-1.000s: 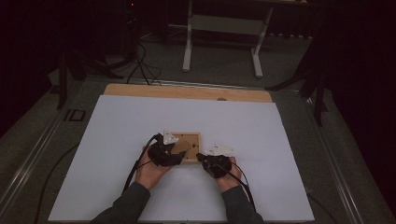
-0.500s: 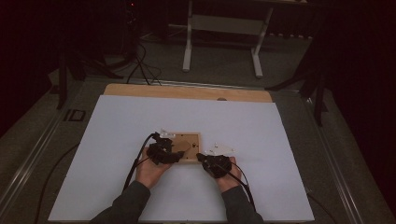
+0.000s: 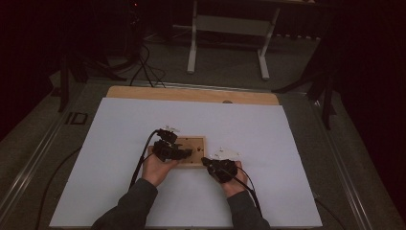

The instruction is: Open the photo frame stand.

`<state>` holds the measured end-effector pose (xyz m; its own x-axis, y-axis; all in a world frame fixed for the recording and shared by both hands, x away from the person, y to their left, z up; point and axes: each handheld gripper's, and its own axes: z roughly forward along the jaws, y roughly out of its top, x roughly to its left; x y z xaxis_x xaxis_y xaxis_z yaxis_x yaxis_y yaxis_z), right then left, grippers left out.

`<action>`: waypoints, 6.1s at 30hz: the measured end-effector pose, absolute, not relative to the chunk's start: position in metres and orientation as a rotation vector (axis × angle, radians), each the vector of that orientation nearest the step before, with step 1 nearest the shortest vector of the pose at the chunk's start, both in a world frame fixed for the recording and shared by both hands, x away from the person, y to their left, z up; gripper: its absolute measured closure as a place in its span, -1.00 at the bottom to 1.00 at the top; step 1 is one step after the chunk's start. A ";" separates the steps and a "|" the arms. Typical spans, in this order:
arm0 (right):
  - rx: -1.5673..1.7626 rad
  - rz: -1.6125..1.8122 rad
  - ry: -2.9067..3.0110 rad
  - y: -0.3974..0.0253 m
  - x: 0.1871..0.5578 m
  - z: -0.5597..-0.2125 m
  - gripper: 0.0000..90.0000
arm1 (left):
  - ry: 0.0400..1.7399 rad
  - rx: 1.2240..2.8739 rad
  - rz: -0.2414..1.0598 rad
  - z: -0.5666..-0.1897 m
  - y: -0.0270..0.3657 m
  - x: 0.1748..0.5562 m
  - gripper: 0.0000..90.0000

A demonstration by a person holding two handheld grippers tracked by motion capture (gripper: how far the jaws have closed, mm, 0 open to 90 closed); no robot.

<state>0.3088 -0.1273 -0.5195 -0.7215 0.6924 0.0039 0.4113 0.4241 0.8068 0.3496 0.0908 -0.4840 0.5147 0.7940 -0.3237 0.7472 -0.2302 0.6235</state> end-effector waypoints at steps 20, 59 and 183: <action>0.955 1.200 2.359 -0.128 0.309 -0.519 0.99 | 1.310 2.024 0.071 -0.483 0.086 0.356 0.21; 1.008 1.231 2.289 -0.145 0.317 -0.504 0.77 | 1.095 2.055 0.410 -0.481 0.069 0.322 0.20; 1.125 1.280 2.442 -0.135 0.369 -0.475 0.14 | 0.990 2.088 0.340 -0.496 0.087 0.298 0.33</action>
